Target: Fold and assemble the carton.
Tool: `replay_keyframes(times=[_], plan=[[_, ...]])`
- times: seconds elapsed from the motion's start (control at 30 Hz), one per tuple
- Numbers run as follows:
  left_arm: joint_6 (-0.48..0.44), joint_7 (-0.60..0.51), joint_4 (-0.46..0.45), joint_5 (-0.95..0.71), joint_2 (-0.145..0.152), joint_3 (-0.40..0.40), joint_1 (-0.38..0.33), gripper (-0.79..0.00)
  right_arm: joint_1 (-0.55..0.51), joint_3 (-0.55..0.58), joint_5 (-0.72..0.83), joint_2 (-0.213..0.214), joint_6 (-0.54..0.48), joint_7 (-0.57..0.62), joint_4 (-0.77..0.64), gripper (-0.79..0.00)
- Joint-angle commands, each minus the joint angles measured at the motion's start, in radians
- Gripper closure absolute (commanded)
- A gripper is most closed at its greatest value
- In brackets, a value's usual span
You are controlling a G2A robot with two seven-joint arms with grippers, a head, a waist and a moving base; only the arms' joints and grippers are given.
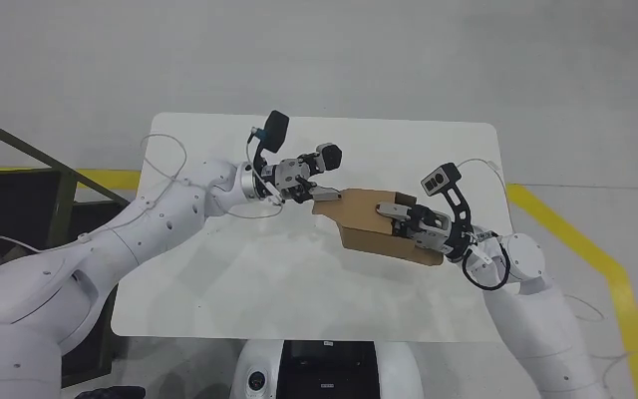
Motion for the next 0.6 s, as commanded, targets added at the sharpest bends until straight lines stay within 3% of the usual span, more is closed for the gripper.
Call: replay_keyframes(times=[0.0,0.33,0.57], plan=[[0.0,0.005,-0.003,0.004,0.001,-0.002,0.003,-0.677,0.001,-0.002,0.002,-0.001,0.0,-0.001,0.0,0.0],[0.0,0.02,-0.013,0.016,0.007,-0.01,0.012,-0.69,0.004,-0.005,-0.004,-0.003,0.001,-0.003,0.002,0.0],[0.0,0.024,0.026,0.051,0.032,-0.041,0.001,-0.69,-0.003,0.013,-0.031,0.002,0.008,0.003,0.007,0.0]])
